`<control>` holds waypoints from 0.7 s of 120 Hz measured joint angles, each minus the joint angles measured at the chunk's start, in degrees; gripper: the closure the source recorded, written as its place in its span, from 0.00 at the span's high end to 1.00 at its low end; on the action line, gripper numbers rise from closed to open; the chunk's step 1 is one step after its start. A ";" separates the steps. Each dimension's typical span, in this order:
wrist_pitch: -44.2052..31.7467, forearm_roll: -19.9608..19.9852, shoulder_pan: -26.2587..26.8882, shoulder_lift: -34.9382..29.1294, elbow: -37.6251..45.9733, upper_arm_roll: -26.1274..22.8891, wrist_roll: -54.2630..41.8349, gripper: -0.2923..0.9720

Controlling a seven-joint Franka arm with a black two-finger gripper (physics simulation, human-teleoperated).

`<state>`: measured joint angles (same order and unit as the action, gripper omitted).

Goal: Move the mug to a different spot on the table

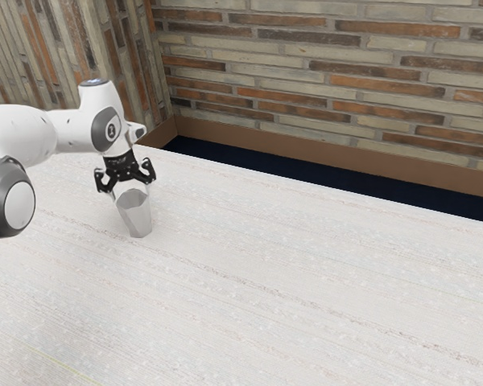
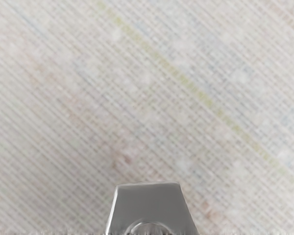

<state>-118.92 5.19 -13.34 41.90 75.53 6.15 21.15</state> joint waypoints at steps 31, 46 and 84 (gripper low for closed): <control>0.76 2.35 -0.37 0.07 0.20 0.09 1.21 0.76; 0.98 2.47 -0.62 0.59 -0.47 0.07 1.70 0.76; 1.26 1.97 -0.73 2.41 -3.17 -0.20 2.30 0.76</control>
<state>-117.67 7.16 -14.07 44.31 72.37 5.95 23.45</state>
